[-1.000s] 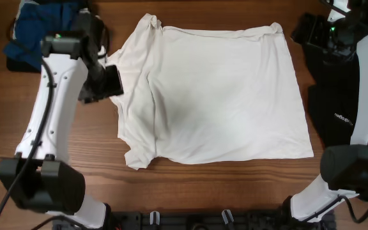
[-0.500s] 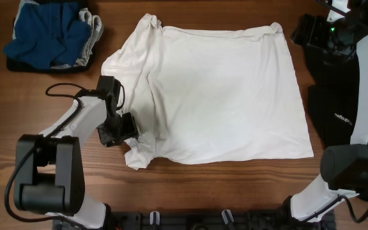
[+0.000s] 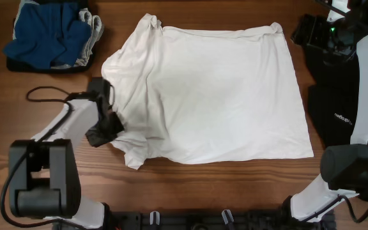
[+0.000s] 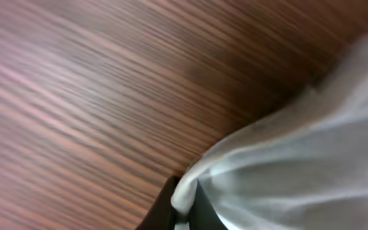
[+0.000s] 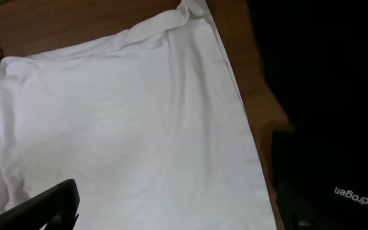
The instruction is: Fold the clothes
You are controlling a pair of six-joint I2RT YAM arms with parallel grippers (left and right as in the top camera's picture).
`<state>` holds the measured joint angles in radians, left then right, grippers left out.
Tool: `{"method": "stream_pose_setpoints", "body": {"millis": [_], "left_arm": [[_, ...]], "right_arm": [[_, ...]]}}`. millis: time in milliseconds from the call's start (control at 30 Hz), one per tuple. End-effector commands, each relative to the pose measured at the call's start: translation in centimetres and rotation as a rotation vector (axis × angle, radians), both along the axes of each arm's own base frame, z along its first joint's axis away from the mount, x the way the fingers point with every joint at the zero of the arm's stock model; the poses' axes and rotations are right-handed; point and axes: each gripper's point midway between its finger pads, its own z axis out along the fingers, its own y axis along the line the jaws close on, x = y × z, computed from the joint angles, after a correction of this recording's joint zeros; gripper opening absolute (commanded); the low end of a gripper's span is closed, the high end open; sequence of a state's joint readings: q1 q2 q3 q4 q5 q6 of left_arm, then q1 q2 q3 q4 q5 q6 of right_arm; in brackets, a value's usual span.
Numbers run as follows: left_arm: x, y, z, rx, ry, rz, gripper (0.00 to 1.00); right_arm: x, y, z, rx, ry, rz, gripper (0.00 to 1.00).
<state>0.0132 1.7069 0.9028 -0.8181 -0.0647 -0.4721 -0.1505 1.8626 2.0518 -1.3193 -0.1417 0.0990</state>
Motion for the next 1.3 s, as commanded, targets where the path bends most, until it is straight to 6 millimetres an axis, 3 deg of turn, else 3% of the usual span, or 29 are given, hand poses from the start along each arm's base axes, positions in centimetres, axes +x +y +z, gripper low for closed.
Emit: {"method": "stream_pose_setpoints", "body": {"millis": [0, 133, 167, 200, 233, 267, 333, 367, 433, 567, 700, 867, 933, 1000, 1033, 1167, 1267], "left_arm": [[-1.3, 4.9, -1.1, 0.128, 0.030, 0.132, 0.04], [1.1, 6.6, -1.2, 0.131, -0.071, 0.137, 0.04], [1.7, 6.7, -1.1, 0.133, -0.096, 0.135, 0.14], [2.2, 6.7, -1.1, 0.136, -0.120, 0.136, 0.33], [2.9, 6.8, -1.0, 0.139, -0.147, 0.137, 0.59], [3.3, 6.9, -1.0, 0.141, -0.163, 0.138, 0.68], [3.9, 7.0, -0.5, 0.141, -0.176, 0.137, 0.76], [4.2, 6.7, 0.2, 0.123, -0.172, 0.111, 0.84], [4.5, 6.6, 2.1, 0.114, -0.161, 0.107, 0.90], [3.8, 5.6, 8.5, 0.085, -0.180, 0.094, 0.95], [2.2, 4.2, 14.7, 0.090, -0.328, 0.071, 1.00], [0.1, 0.5, 19.4, -0.041, -0.490, 0.034, 1.00], [-2.4, -1.6, 19.2, -0.090, -0.422, 0.012, 0.99], [-3.8, -2.6, 18.4, -0.102, -0.352, 0.010, 0.95], [-4.7, -3.4, 17.8, -0.111, -0.306, 0.020, 0.88], [-6.4, -5.7, 15.4, -0.134, -0.222, 0.043, 0.81], [-7.8, -7.3, 12.8, -0.134, -0.165, 0.068, 0.77]], "right_arm": [[0.1, 0.5, 0.3, 0.001, -0.012, 0.031, 1.00], [0.1, 0.5, 0.3, 0.001, -0.012, 0.031, 1.00], [0.1, 0.5, 0.3, 0.001, -0.012, 0.031, 1.00], [0.1, 0.5, 0.3, 0.001, -0.012, 0.031, 1.00], [0.1, 0.5, 0.3, 0.001, -0.012, 0.030, 1.00], [0.1, 0.5, 0.3, 0.001, -0.012, 0.031, 1.00], [0.1, 0.5, 0.3, 0.000, -0.012, 0.031, 1.00], [0.0, 0.5, 0.3, 0.001, -0.011, 0.031, 1.00], [0.0, 0.5, 0.3, 0.002, -0.008, 0.030, 0.99], [-1.0, 0.7, 0.5, 0.016, 0.015, 0.013, 0.99], [-3.1, 0.7, 3.3, 0.006, -0.028, -0.019, 0.99], [-9.0, -0.1, 7.6, -0.026, -0.061, -0.173, 0.99], [-12.2, 0.4, 7.9, 0.007, -0.009, -0.229, 1.00], [-12.8, 0.8, 7.5, 0.025, 0.002, -0.223, 0.99], [-13.2, 0.8, 6.9, 0.025, 0.014, -0.224, 0.99], [-13.3, 1.3, 4.5, 0.052, 0.075, -0.217, 1.00], [-12.8, 2.1, 1.7, 0.099, 0.127, -0.195, 0.99]]}}
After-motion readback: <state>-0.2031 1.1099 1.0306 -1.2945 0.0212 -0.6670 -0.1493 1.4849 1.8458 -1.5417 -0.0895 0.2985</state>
